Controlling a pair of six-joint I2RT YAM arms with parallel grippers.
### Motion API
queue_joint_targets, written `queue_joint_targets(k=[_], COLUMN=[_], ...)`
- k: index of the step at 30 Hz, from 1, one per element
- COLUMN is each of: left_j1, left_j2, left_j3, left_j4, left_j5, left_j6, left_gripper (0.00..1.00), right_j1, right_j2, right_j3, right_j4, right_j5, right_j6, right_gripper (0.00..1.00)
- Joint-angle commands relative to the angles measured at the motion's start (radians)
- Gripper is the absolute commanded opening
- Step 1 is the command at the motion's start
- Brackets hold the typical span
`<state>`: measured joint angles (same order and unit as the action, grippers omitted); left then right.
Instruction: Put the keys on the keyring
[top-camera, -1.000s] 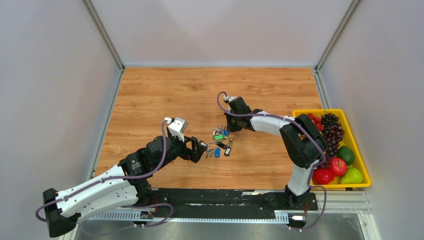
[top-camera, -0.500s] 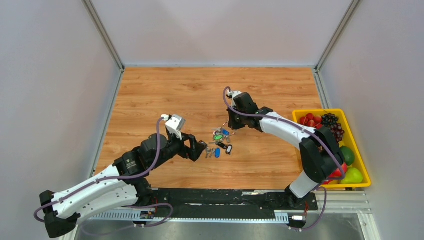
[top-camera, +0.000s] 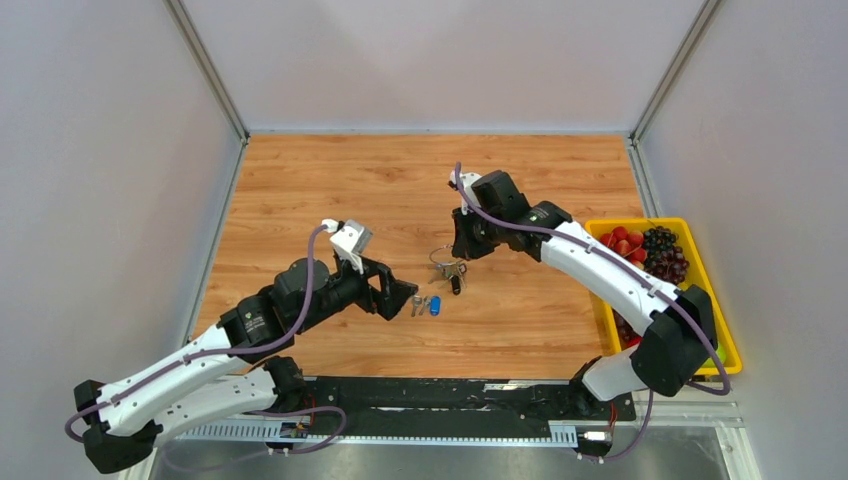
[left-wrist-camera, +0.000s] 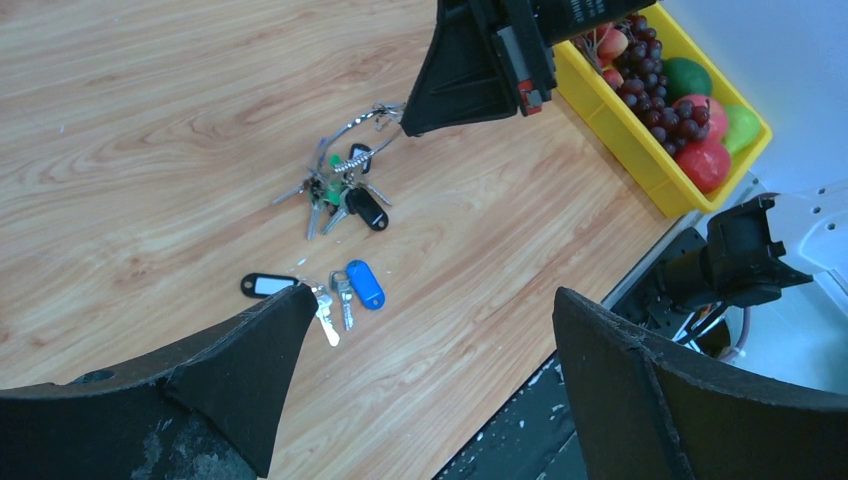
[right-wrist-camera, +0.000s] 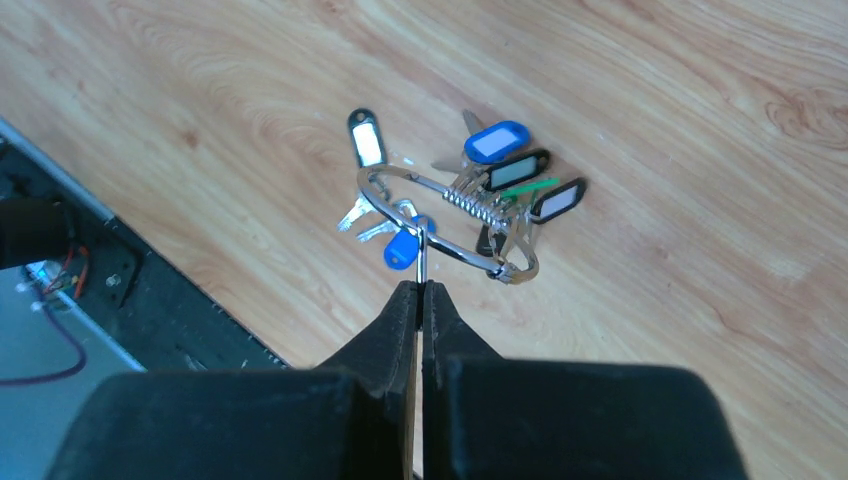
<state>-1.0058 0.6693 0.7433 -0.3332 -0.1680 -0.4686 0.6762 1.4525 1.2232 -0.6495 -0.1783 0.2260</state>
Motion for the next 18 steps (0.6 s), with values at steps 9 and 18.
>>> queue_joint_targets(k=[9,18], left_j1=[-0.001,-0.001], left_j2=[0.083,-0.036], left_j3=[0.06,-0.085], left_j4=[0.089,0.364], left_j5=[0.173,0.224], left_j6=[0.094,0.22], left_gripper=[1.0,1.0], right_j1=[0.039,0.064], right_j2=[-0.058,-0.089], right_j3=[0.283,0.404], right_j4=[-0.372,-0.493], right_j5=[-0.13,-0.246], right_j6=[0.02,0.071], right_gripper=[0.0,0.0])
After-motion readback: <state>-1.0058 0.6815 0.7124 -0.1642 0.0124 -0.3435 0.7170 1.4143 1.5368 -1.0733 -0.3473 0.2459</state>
